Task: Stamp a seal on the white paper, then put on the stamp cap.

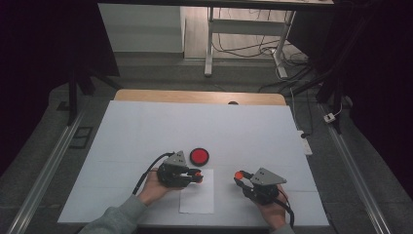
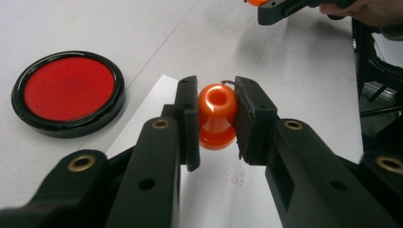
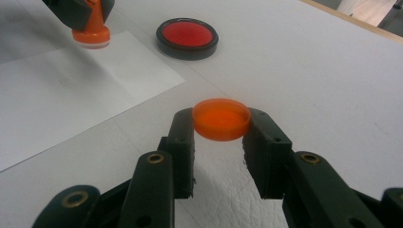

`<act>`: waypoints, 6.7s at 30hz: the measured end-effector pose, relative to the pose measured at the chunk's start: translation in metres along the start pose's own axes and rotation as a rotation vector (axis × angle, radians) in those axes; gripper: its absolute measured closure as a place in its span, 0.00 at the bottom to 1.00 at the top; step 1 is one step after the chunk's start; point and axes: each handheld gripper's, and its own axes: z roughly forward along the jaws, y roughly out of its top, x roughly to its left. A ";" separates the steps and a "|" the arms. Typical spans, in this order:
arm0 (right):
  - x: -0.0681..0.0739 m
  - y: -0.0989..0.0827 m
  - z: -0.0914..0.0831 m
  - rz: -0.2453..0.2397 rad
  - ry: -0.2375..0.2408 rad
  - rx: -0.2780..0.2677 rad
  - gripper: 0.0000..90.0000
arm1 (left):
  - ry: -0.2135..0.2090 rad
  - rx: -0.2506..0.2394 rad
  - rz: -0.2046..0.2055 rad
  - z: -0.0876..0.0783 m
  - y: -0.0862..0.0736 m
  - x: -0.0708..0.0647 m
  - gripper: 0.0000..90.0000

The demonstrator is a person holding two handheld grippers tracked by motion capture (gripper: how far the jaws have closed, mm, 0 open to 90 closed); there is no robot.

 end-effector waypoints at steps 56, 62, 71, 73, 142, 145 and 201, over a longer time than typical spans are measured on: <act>0.000 0.000 0.001 0.000 0.002 0.002 0.71 | 0.069 0.079 0.046 0.016 -0.017 -0.005 0.80; 0.000 -0.001 0.001 0.000 0.001 0.002 0.71 | 0.095 0.069 0.083 0.016 -0.020 -0.010 0.80; 0.001 -0.001 0.001 -0.003 0.002 0.009 0.71 | 0.119 0.046 0.107 0.017 -0.024 -0.013 0.80; 0.001 -0.001 0.002 0.002 0.003 0.006 0.71 | 0.120 0.050 0.115 0.017 -0.024 -0.013 0.80; 0.001 0.001 0.000 -0.002 0.001 0.000 0.71 | 0.092 -0.169 0.021 -0.019 -0.007 -0.012 0.80; 0.001 0.001 0.001 -0.003 0.002 0.000 0.71 | 0.089 -0.183 0.013 -0.024 -0.004 -0.012 0.80; 0.004 0.007 0.009 -0.012 0.019 -0.011 0.71 | 0.044 -0.202 -0.087 -0.049 0.014 0.000 0.80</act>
